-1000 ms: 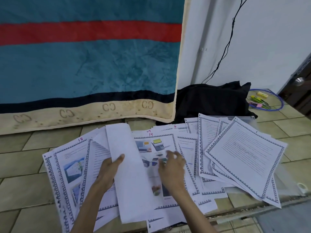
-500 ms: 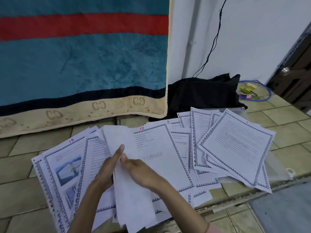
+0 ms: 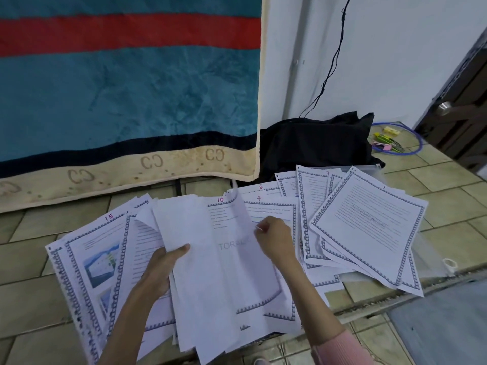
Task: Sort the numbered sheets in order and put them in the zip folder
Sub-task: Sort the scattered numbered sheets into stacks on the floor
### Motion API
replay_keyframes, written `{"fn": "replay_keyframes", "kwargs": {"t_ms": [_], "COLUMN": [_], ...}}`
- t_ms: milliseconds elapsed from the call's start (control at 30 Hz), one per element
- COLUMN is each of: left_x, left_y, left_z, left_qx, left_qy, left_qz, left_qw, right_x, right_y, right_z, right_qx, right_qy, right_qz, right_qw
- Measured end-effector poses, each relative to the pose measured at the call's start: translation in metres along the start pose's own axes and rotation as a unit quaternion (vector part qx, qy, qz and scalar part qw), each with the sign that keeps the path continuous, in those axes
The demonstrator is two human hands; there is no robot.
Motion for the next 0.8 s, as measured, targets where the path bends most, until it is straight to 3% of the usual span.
{"fn": "replay_keyframes", "kwargs": {"t_ms": [100,167,233,300,367,433,533,633,800], "left_x": [-0.007,-0.015,-0.021,-0.021,-0.015,-0.010,-0.007,-0.007,-0.011], "left_y": [0.003,0.006,0.008,0.005,0.003,0.003,0.002,0.001,0.002], "left_z": [-0.009,-0.019,-0.016,-0.002,0.010,0.011,0.007,0.006,0.012], "left_qx": [0.024,0.055,0.046,0.012,-0.007,-0.006,0.000,0.000,0.007], "left_qy": [0.031,0.071,0.079,0.027,0.006,0.004,-0.011,-0.020,-0.028], "left_qz": [-0.003,-0.004,-0.003,-0.014,-0.008,0.003,0.012,0.013,0.000], "left_qw": [0.999,0.996,0.996,0.999,1.000,1.000,1.000,1.000,1.000], "right_x": [0.041,0.065,0.070,0.063,0.056,0.032,-0.037,-0.076,-0.079], "right_y": [0.046,0.090,0.123,0.132,0.115,0.078,0.034,0.027,0.012], "right_z": [-0.022,-0.058,-0.088,-0.102,-0.091,-0.061,-0.014,0.001,0.000], "right_qx": [0.156,0.256,0.302,0.336,0.301,0.182,0.002,-0.017,-0.012], "right_qy": [-0.141,-0.025,0.090,0.096,0.036,0.002,0.147,0.170,-0.011], "right_qz": [0.063,0.134,0.179,0.164,0.145,0.097,-0.062,-0.153,-0.129], "right_qw": [0.976,0.957,0.932,0.923,0.942,0.978,0.987,0.973,0.992]}}
Point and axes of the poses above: each hand's wrist, its own y-axis away from the middle knuckle, its own z-axis out of the back of the hand, x = y × z, the point moved 10 cm from there along -y, towards the middle knuckle, and after that the axes turned 13 degrees about -z, right-handed, at the moved point
